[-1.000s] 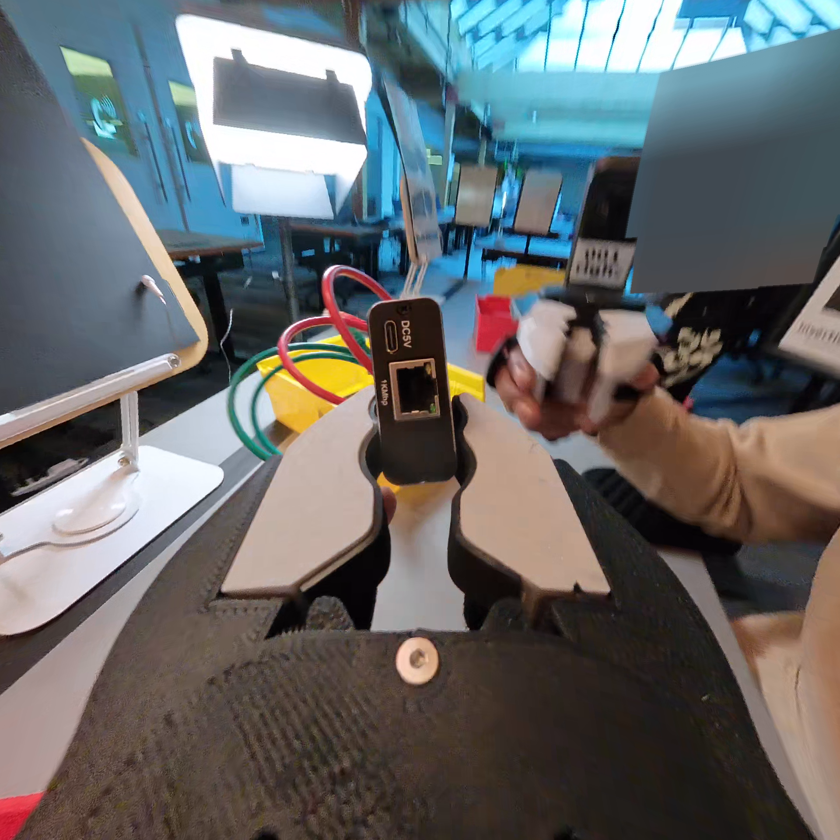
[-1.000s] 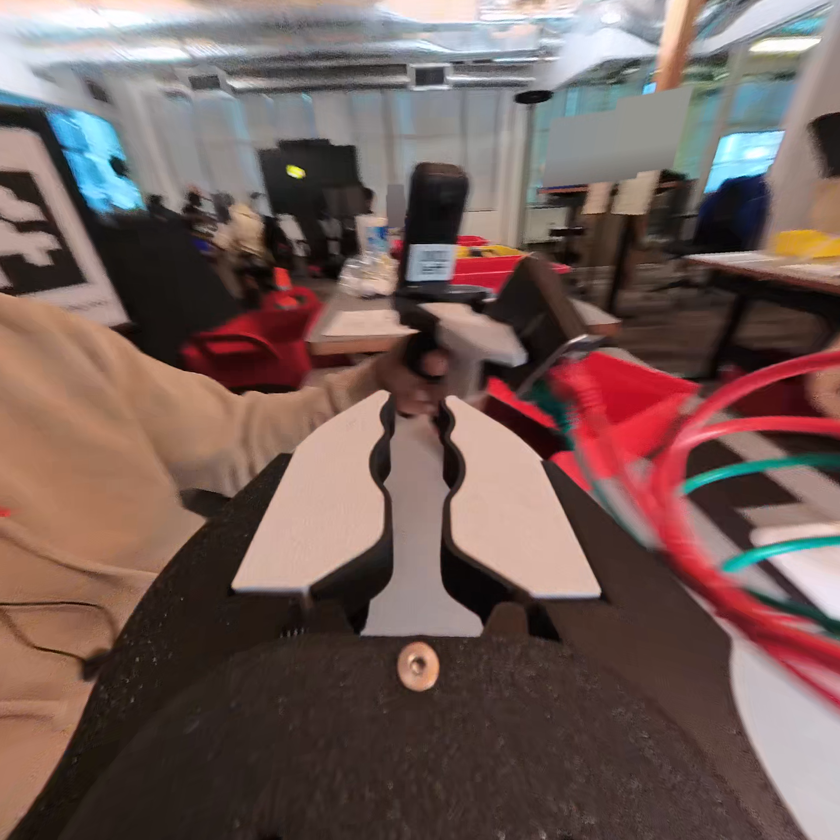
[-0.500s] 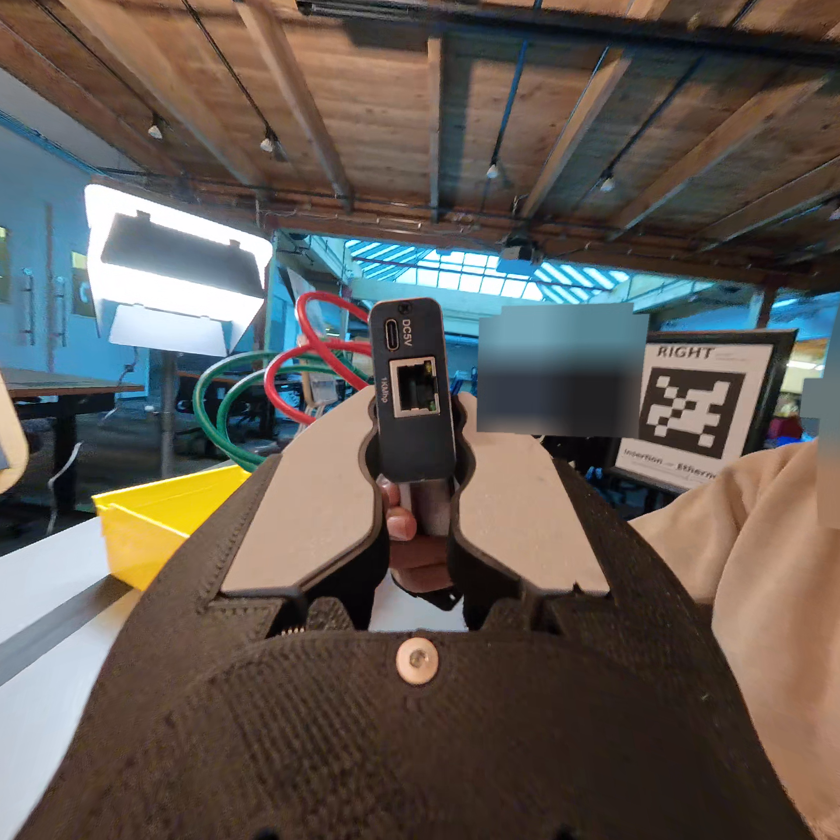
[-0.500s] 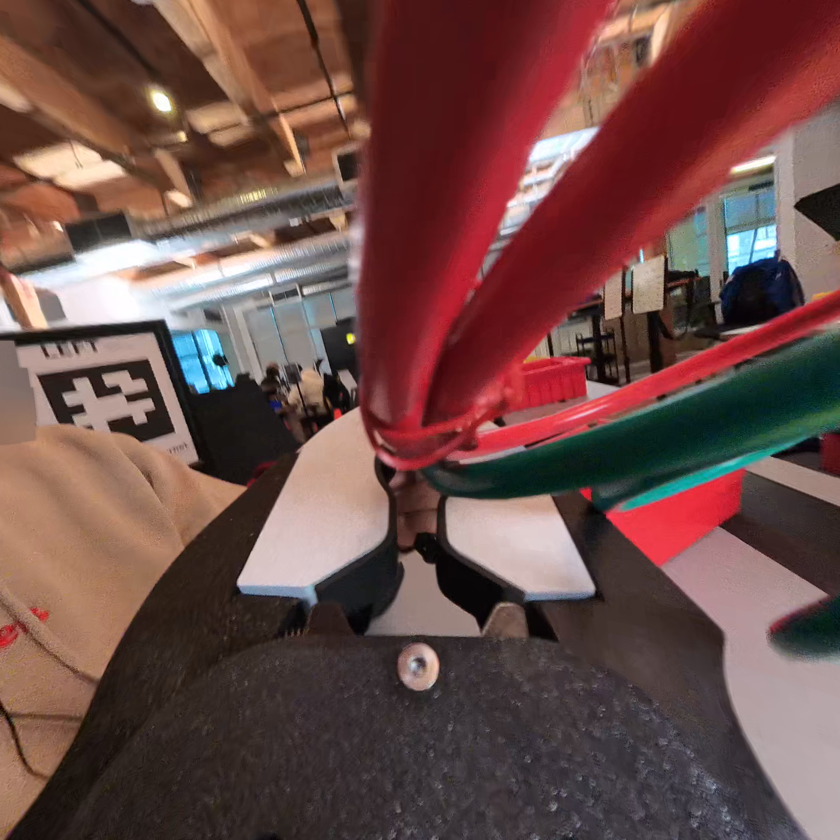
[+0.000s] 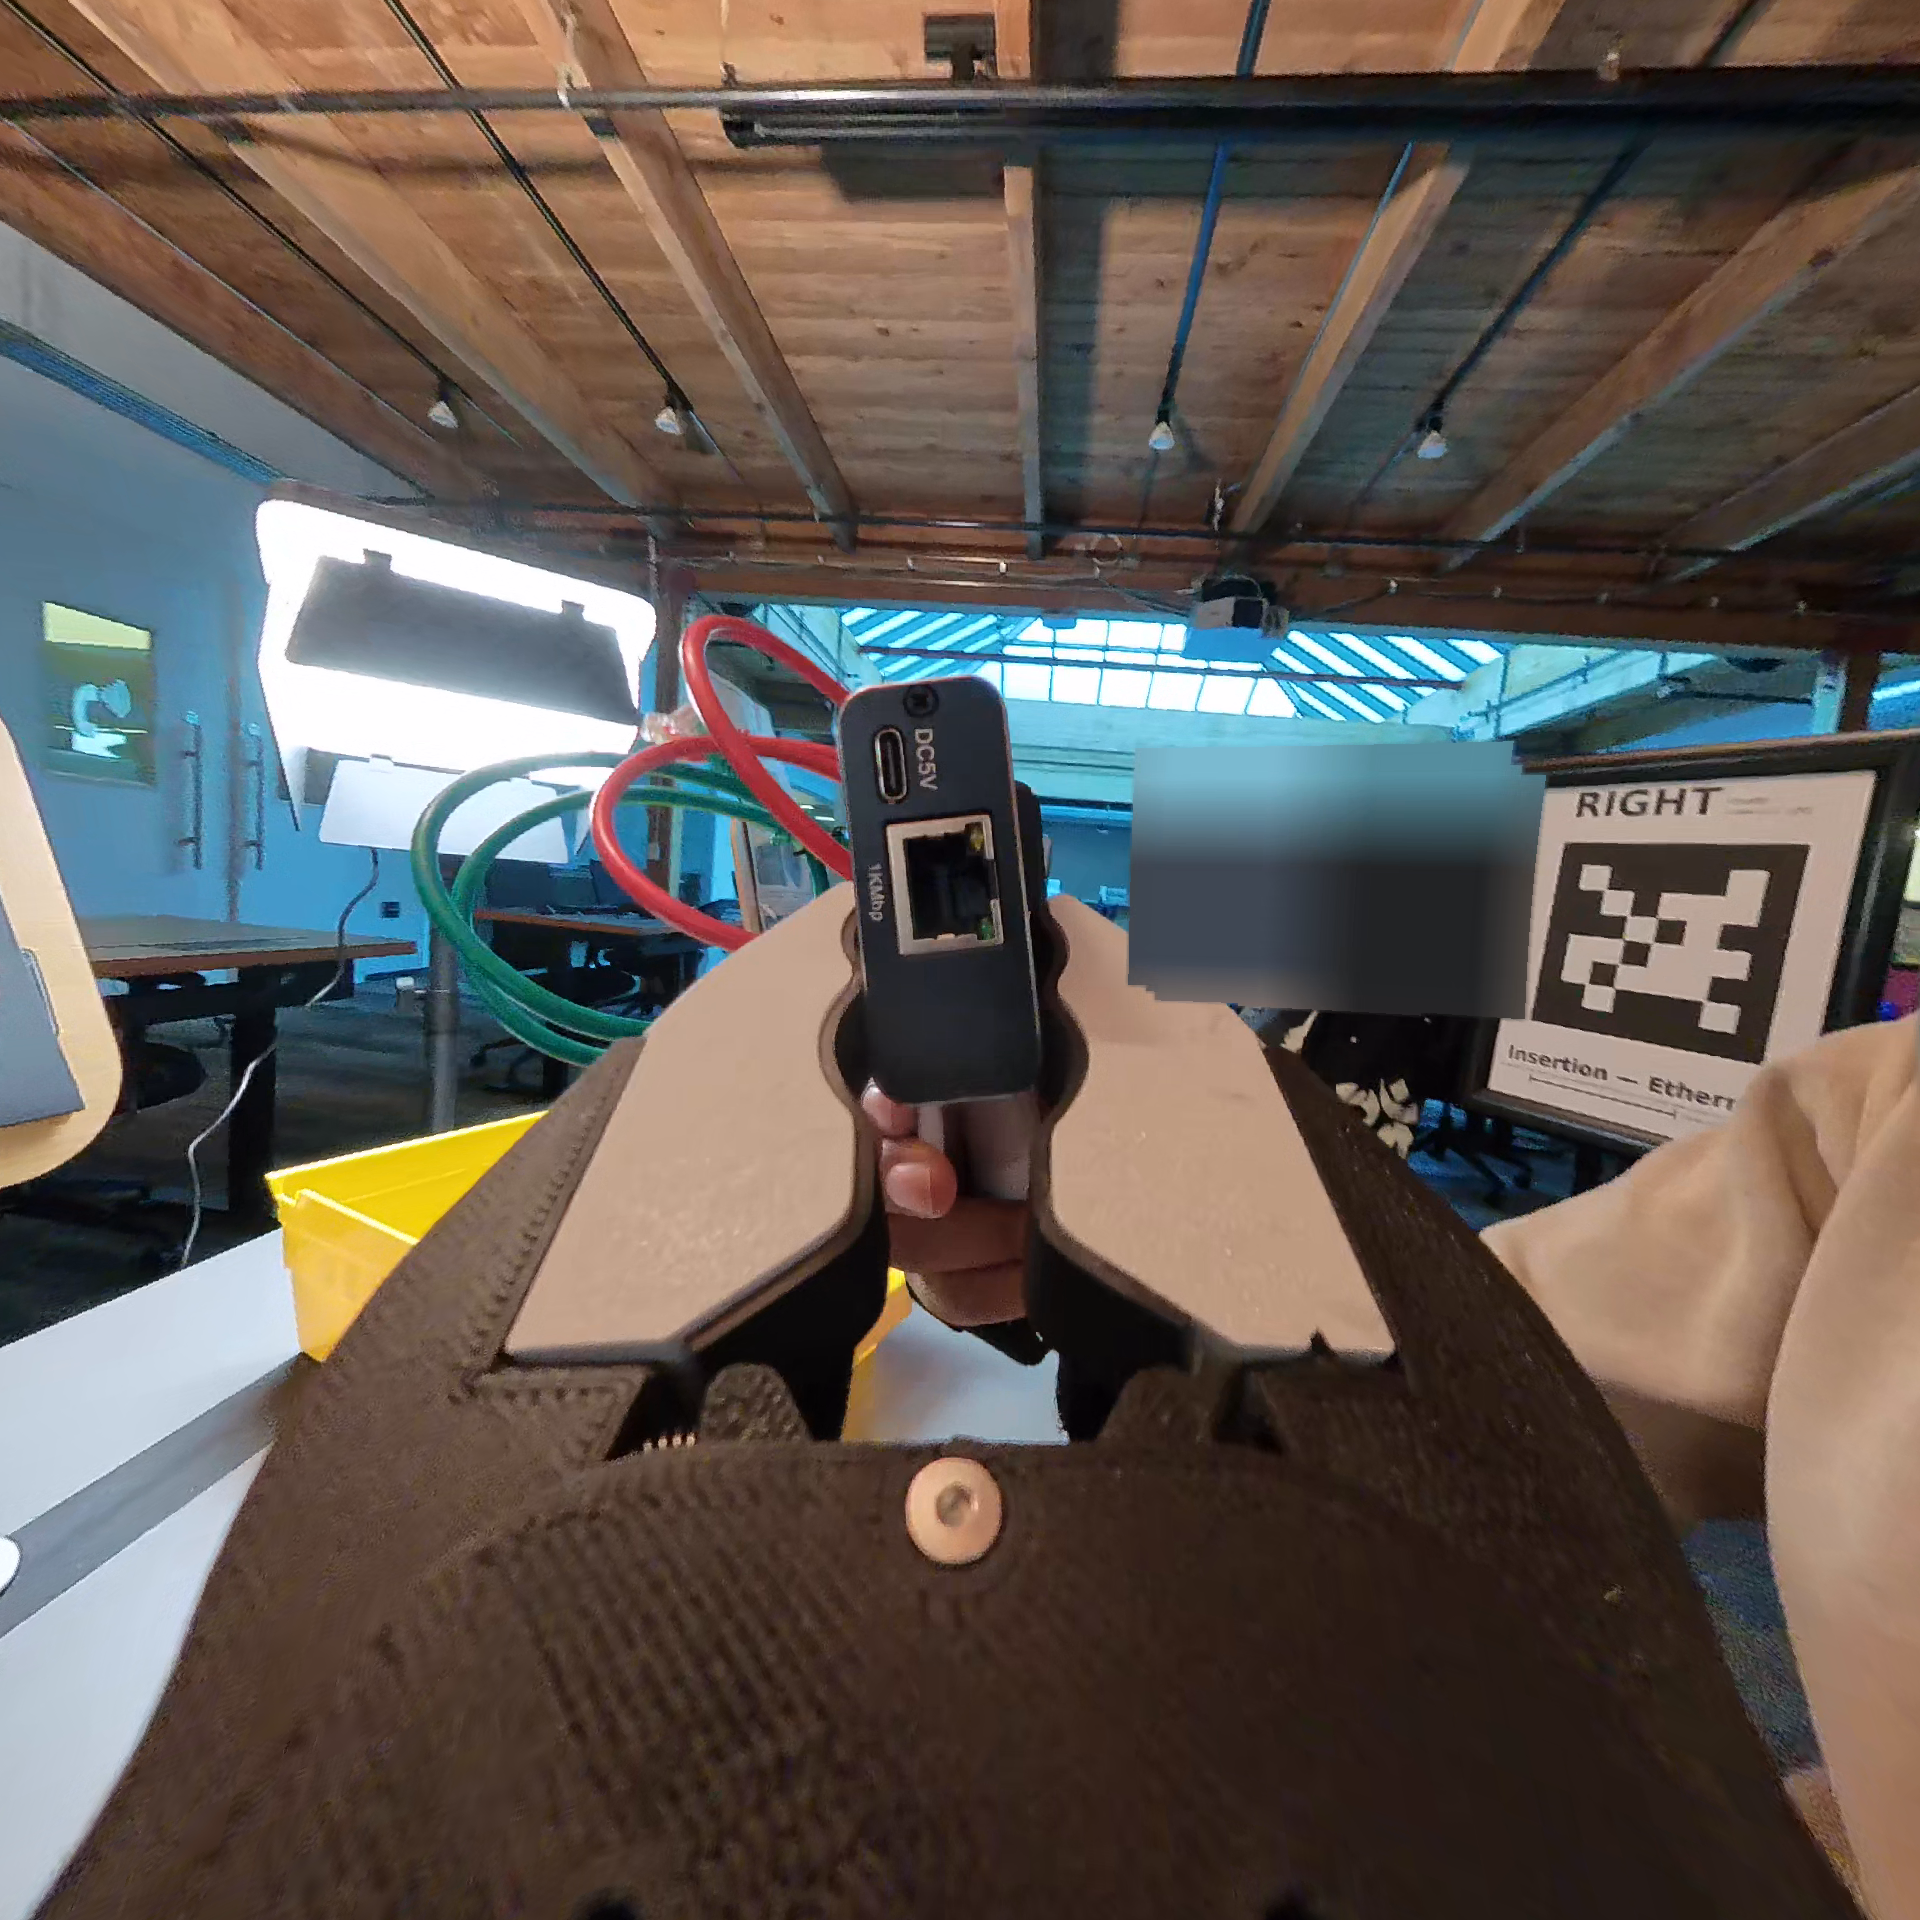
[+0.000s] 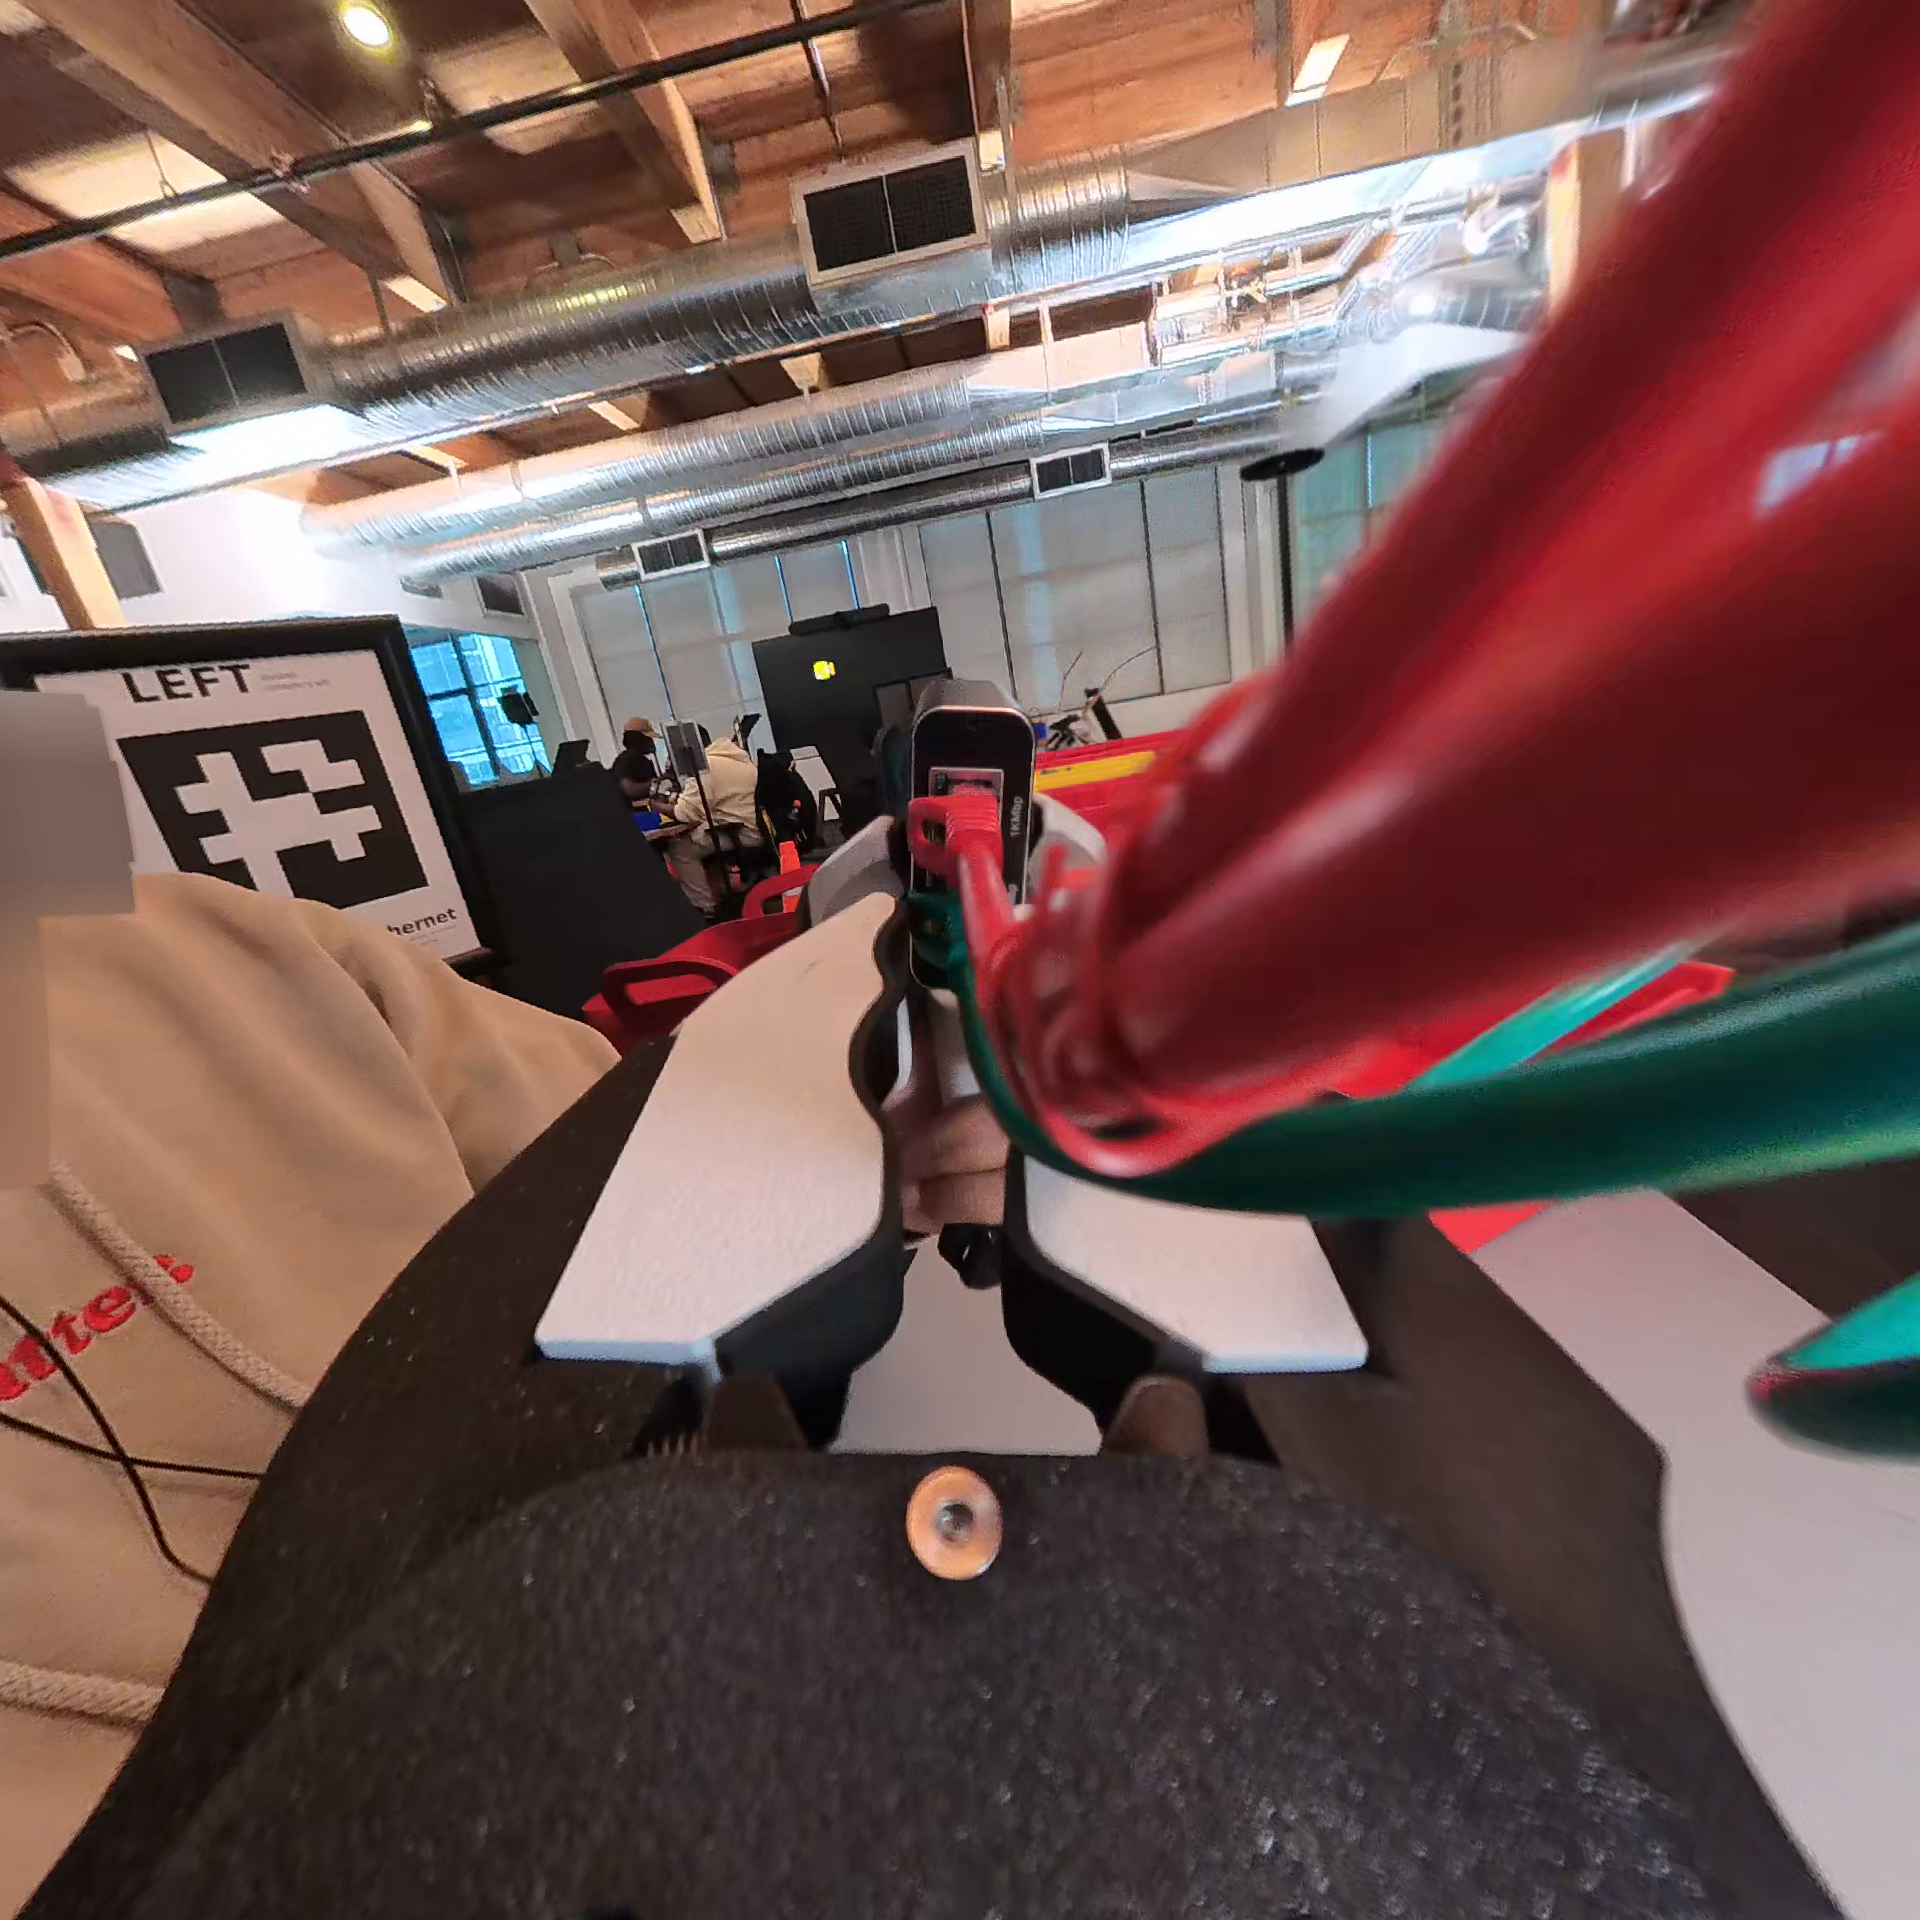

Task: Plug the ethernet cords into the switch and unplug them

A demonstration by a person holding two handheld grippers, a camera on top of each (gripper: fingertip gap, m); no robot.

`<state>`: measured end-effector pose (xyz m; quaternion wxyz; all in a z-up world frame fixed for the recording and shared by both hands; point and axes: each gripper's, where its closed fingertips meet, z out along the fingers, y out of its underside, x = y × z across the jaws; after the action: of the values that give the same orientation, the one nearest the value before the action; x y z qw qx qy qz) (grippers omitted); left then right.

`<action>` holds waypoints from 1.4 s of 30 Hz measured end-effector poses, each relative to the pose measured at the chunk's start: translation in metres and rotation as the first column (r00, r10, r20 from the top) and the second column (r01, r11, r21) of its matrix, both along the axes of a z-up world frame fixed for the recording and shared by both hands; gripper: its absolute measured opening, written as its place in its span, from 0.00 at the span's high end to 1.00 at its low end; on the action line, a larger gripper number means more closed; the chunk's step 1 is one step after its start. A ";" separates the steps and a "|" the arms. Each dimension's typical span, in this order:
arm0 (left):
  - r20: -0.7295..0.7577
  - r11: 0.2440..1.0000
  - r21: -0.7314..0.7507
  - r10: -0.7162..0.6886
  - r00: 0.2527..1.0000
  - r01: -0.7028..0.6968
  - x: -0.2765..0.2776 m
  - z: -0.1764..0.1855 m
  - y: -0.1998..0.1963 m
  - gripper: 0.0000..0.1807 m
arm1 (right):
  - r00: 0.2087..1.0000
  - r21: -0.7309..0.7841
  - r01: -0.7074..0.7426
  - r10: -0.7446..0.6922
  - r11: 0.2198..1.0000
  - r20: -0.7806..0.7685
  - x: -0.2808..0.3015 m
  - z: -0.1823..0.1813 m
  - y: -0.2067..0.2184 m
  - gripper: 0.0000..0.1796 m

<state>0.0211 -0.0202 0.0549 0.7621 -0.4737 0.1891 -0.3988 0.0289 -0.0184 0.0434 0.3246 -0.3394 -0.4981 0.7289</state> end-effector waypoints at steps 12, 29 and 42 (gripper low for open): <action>-0.295 0.984 -0.178 -0.076 0.952 0.023 0.007 -0.023 0.003 0.82 | 0.997 0.112 0.030 -0.038 0.993 0.070 0.003 -0.004 0.001 0.92; -0.398 0.974 -0.184 0.051 0.916 -0.135 0.003 -0.030 0.012 0.84 | 0.978 0.265 0.149 -0.181 0.953 0.103 -0.004 -0.016 0.012 0.92; -0.329 0.977 -0.212 -0.065 0.942 -0.007 0.008 -0.018 0.001 0.85 | 0.980 0.260 0.094 -0.135 0.961 0.144 0.000 -0.010 0.001 0.92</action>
<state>0.0286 -0.0191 0.0371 0.6587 -0.6095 0.2791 -0.3417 0.0290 -0.0173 0.0332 0.3658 -0.3815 -0.5905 0.6100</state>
